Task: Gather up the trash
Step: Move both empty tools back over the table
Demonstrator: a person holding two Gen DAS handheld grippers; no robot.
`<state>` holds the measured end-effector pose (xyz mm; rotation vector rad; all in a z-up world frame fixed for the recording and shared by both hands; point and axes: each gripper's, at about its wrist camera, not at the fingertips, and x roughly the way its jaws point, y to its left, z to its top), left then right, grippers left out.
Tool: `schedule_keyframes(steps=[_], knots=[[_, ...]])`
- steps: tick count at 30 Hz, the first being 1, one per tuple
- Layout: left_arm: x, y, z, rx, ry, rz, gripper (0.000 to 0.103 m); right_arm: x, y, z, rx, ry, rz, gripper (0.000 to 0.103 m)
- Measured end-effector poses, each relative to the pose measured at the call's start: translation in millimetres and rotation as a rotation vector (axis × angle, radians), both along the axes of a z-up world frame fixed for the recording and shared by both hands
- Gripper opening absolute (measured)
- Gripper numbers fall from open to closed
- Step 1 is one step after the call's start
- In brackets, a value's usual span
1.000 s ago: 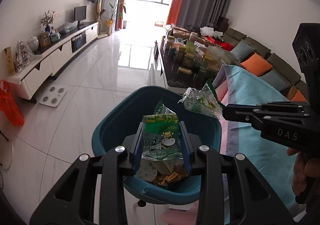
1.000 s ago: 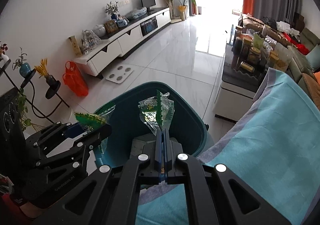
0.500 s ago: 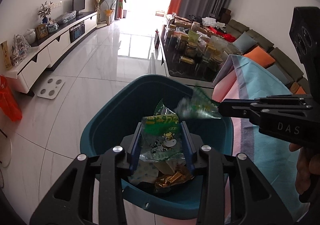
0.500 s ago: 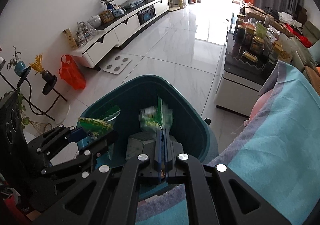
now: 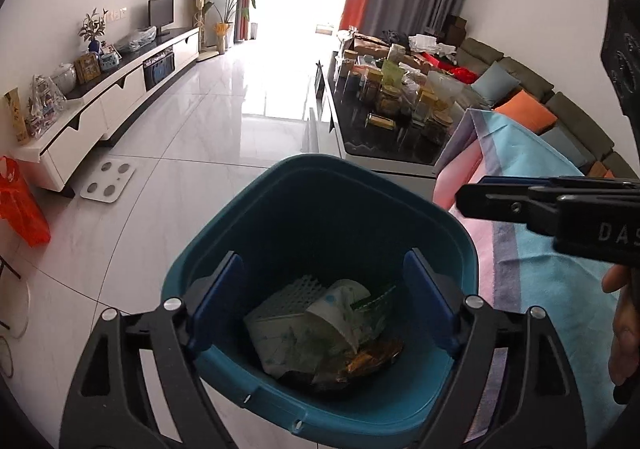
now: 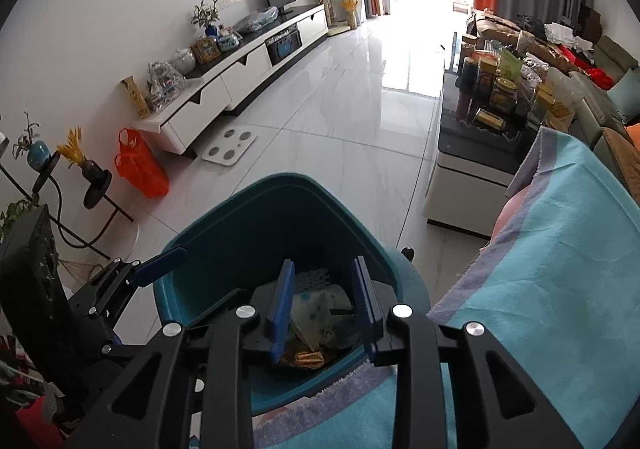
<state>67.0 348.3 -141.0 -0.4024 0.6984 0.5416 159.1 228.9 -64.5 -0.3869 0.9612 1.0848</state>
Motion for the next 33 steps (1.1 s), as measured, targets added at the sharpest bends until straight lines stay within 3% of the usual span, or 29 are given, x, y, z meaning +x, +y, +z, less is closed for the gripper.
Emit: schedule_keyframes(steps=[3,5,8,14,20,27,33], knots=[[-6.5,-2.8,12.5,0.033,-0.019,0.018,0.094,1.0,-7.8,10.3,0.027,-0.016,-0.009,0.043],[-15.7,-6.2,24.4,0.056,-0.039,0.029,0.096,-1.3,-16.4,19.2,0.055,-0.041,-0.013,0.061],[-33.0,-13.8,43.0,0.097,-0.067,0.051,0.098,-3.9,-31.7,31.8,0.091,-0.088,-0.031,0.079],[-63.9,-33.4,80.7,0.172,-0.116,0.093,0.098,-10.7,-68.6,54.6,0.166,-0.160,-0.068,0.096],[-82.1,-68.3,125.3,0.257,-0.196,0.107,0.098,-17.9,-113.7,74.4,0.244,-0.208,-0.113,0.096],[-79.9,-139.0,156.4,0.351,-0.298,0.002,0.098,-37.2,-203.1,87.2,0.300,-0.367,-0.227,0.096],[-61.6,-199.8,161.1,0.336,-0.364,-0.122,0.098,-45.3,-288.1,83.7,0.294,-0.446,-0.398,0.096]])
